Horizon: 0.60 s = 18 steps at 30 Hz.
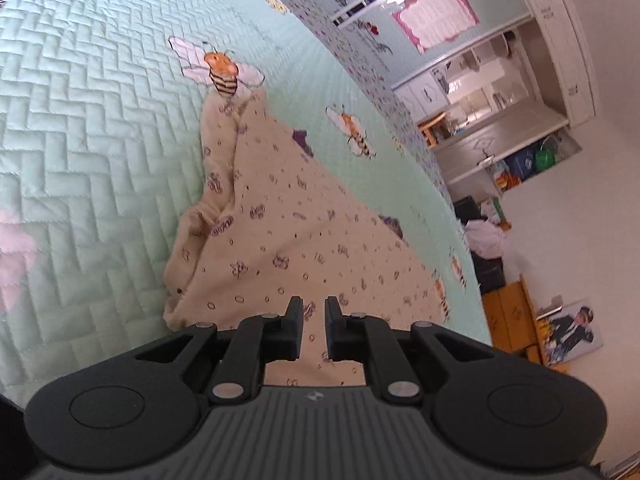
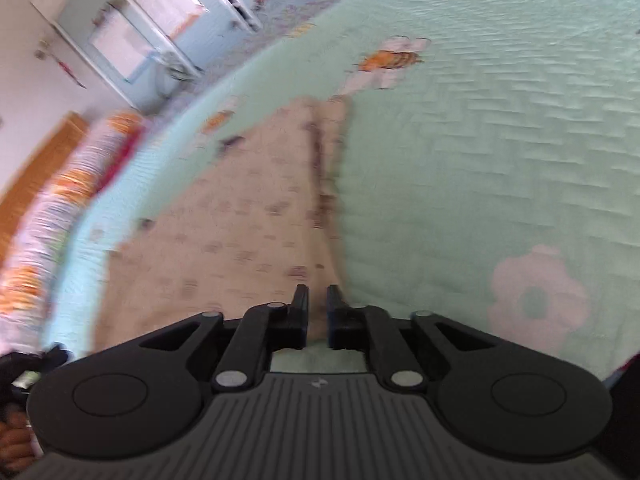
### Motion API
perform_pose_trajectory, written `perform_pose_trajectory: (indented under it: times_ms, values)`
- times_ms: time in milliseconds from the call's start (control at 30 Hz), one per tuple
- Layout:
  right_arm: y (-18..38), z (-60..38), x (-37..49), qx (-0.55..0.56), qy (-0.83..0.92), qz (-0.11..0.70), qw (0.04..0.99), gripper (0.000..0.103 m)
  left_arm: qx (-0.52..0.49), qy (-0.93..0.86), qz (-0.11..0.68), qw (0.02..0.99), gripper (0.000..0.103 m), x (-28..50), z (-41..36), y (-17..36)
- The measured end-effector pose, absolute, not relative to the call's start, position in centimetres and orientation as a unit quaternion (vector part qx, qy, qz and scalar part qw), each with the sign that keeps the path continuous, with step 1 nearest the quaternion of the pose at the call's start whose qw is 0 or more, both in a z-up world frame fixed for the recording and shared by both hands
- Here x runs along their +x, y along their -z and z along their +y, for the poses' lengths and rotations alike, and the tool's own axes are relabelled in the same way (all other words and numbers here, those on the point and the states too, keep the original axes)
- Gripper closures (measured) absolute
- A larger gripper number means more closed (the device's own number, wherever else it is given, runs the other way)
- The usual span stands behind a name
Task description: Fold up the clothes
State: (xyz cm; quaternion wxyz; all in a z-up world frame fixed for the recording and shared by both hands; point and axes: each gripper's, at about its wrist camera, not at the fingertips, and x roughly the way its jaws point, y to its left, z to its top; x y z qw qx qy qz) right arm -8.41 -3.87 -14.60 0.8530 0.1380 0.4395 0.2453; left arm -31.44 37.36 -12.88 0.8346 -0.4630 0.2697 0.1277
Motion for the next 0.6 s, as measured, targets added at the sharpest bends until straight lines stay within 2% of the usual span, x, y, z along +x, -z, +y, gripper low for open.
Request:
perform_pose_trajectory:
  times_ms: [133,233,267,367,433,467,533,600]
  values:
    - [13.2,-6.3,-8.6,0.127,-0.212,0.402,0.882,0.097,-0.389,-0.164,0.324,0.847,0.092,-30.2,36.4,13.9]
    - [11.9,-5.1,-8.7,0.137,-0.258,0.383,0.876,0.096,-0.352,-0.175,0.331,0.858,0.073,-29.0,35.6,13.2]
    - [11.7,-4.3,-8.7,0.139,-0.277,0.382,0.87,0.094,-0.34,-0.179,0.334,0.861,0.071,-28.6,35.4,13.0]
    - [12.2,-1.0,-8.7,0.128,-0.325,0.392,0.851,0.087,-0.306,-0.189,0.357,0.862,0.071,-27.6,35.3,13.4]
    - [13.6,-1.3,-7.8,0.133,-0.308,0.409,0.849,0.087,-0.323,-0.188,0.352,0.858,0.073,-28.1,36.0,13.9]
    - [14.3,-1.6,-7.2,0.138,-0.295,0.417,0.849,0.09,-0.33,-0.188,0.346,0.858,0.074,-28.5,36.3,13.8]
    - [14.9,-2.6,-6.6,0.146,-0.274,0.421,0.852,0.103,-0.326,-0.192,0.335,0.863,0.074,-29.0,36.4,12.8]
    - [13.7,-3.8,-6.7,0.151,-0.261,0.402,0.865,0.094,-0.322,-0.197,0.324,0.868,0.074,-29.6,36.5,11.9]
